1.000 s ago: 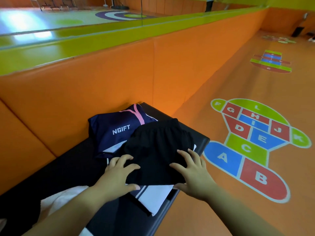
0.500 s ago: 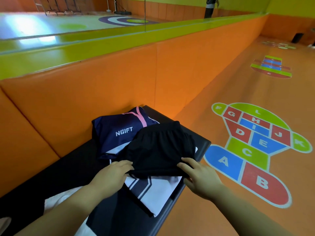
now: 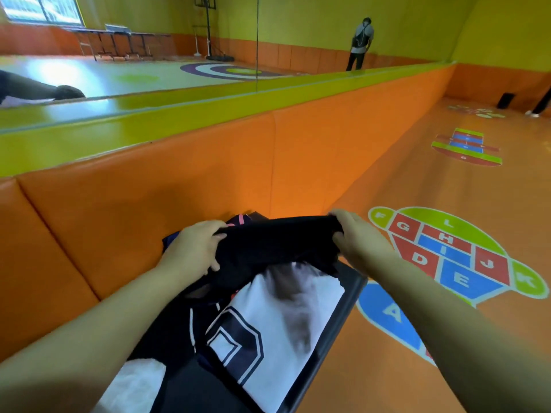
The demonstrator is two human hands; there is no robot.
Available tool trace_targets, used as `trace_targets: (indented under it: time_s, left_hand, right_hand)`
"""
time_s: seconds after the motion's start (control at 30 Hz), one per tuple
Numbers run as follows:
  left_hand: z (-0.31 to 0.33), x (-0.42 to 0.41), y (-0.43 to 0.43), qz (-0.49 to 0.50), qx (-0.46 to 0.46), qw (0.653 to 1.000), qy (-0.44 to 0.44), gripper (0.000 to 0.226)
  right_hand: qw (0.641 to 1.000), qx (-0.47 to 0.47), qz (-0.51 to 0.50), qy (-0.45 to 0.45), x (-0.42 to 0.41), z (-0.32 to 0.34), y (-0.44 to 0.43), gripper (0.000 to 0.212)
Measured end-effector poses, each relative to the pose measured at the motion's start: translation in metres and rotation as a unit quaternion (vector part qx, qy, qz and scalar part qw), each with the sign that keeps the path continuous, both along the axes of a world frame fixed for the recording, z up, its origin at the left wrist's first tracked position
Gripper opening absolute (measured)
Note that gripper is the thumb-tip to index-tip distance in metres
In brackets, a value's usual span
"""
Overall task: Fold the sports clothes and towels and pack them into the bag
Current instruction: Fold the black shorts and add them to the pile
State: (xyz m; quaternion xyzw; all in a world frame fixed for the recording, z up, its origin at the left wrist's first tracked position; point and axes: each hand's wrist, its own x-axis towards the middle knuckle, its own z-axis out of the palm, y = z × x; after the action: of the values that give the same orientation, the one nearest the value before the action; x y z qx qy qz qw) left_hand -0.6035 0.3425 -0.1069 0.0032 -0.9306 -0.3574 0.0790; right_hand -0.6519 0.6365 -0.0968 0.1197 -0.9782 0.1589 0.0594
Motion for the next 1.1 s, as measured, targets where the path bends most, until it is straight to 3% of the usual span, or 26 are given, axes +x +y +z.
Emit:
trace_targets:
  time_s: [0.1,0.2,0.33,0.47,0.57,0.63,0.73,0.8,0.93,1.1]
  left_hand:
    - [0.027,-0.02,0.001,0.014,0.112,0.993,0.047,0.023]
    - [0.062,-0.03,-0.002,0.002,0.115,0.987,0.111,0.021]
    - [0.092,-0.023,-0.005,-0.02,0.103,0.981,0.164,0.017]
    - [0.089,0.004,-0.01,-0.052,0.072,0.981,0.174,0.016]
    - [0.061,0.036,-0.026,-0.099,0.062,0.988,0.102,0.013]
    - [0.037,0.059,-0.036,-0.137,0.067,0.988,-0.01,0.008]
    - [-0.001,0.088,-0.041,-0.167,0.089,0.965,-0.18,0.012]
    - [-0.022,0.101,-0.041,-0.173,0.104,0.948,-0.247,0.011]
    - [-0.043,0.108,-0.041,-0.168,0.112,0.939,-0.277,0.008]
    - [-0.046,0.096,-0.032,-0.119,0.098,0.964,-0.215,0.007]
  right_hand:
    - [0.994,-0.104,0.018,0.039,-0.02,0.024,-0.009,0.04]
    - [0.981,-0.173,0.017,0.08,-0.031,0.06,-0.011,0.034]
    - [0.962,-0.24,0.038,0.122,-0.006,0.09,-0.007,0.04]
    - [0.965,-0.225,0.064,0.117,0.029,0.09,0.006,0.03]
    - [0.98,-0.163,0.099,0.051,0.068,0.067,0.021,0.036]
    - [0.984,-0.12,0.127,-0.031,0.094,0.042,0.029,0.04]
    - [0.971,-0.08,0.141,-0.174,0.127,0.001,0.035,0.044]
    - [0.961,-0.076,0.125,-0.234,0.14,-0.019,0.037,0.041]
    - [0.934,-0.136,0.089,-0.32,0.146,-0.04,0.038,0.03]
    - [0.928,-0.215,0.042,-0.3,0.124,-0.055,0.038,0.017]
